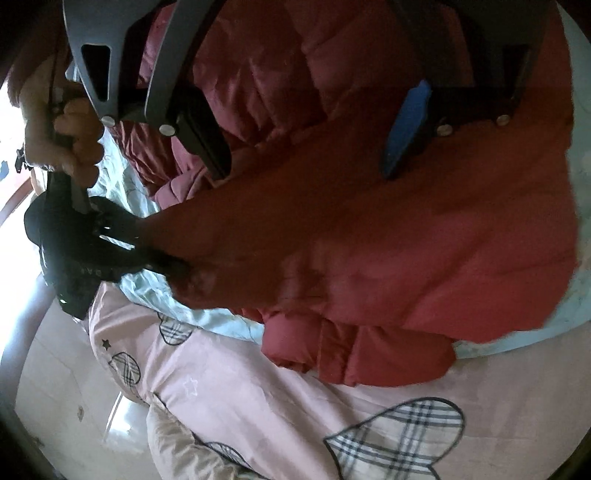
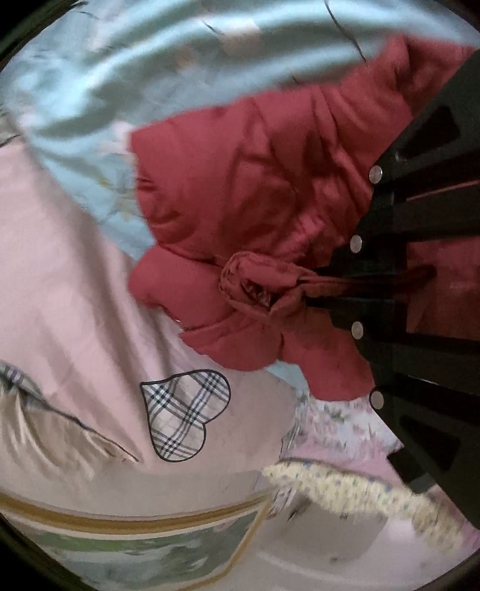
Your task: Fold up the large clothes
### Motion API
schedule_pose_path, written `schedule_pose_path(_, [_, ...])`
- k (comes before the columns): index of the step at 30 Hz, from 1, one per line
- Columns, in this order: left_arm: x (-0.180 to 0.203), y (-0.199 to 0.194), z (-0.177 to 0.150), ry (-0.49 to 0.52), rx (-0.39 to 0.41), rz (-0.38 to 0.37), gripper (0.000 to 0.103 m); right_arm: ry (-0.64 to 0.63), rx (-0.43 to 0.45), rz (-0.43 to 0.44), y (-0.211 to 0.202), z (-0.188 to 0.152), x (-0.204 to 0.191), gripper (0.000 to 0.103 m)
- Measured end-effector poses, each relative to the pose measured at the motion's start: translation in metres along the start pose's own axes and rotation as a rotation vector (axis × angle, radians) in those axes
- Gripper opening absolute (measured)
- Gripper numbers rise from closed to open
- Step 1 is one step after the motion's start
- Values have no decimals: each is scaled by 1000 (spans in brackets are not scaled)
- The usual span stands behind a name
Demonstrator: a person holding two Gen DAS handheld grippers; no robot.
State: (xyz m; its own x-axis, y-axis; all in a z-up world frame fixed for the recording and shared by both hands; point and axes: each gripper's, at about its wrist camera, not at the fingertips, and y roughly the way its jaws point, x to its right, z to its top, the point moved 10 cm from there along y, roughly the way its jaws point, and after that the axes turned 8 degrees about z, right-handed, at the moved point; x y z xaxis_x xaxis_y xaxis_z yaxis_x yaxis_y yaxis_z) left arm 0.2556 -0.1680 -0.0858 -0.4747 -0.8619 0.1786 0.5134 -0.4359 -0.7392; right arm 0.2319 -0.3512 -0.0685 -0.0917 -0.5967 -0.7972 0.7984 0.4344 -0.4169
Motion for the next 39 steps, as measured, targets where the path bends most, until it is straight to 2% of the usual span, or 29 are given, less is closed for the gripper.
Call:
schedule_pose_path(3, [-20,-14,5,-6,27,24,83,-104,13,-101,-11,-3,2,6])
schedule_pose_path(6, [-44,-27,16,-19,62,64,83,-197,-12,-212,-10,-15,11,6])
schedule_pose_path(10, [-83,-30,37,-69,94,125,83,-215,-37,-269,-4,-25,28,6])
schedule_pose_path(12, [-101,-22,43,-96,79,138,83,-215,-42,-280,-1,-26,33,6])
schedule_pose_path(17, [-120,8,38,-79,23,175,83,-238,-55,-312,3,-30,37,9])
schedule_pose_path(19, [-125,28,27,-82,-33,196,83,-234,-55,-323,1,-29,36,19])
schedule_pose_path(21, [-127,39,16,-72,-60,217,83,-235,-40,-337,-7,-27,31,21])
schedule_pose_path(23, [-126,44,10,-54,-59,239,84,-272,22,-367,-23,-21,17,22])
schedule_pose_path(25, [-125,45,8,-51,-57,247,84,-360,132,-383,-44,-14,-12,25])
schedule_pose_path(27, [-124,44,7,-52,-58,250,84,-418,147,-368,-44,-14,-33,32])
schedule_pose_path(28, [-124,45,7,-52,-59,254,84,-462,110,-370,-34,-18,-44,36])
schedule_pose_path(31, [-124,45,6,-50,-63,268,84,-511,15,-377,-1,-31,-49,36])
schedule_pose_path(34, [-125,46,7,-50,-68,277,84,-525,-83,-467,30,-44,-19,35])
schedule_pose_path(36, [-125,45,7,-45,-72,282,84,-511,-113,-521,36,-48,4,35])
schedule_pose_path(39, [-124,37,8,-34,-70,285,83,-485,-119,-526,36,-48,26,35])
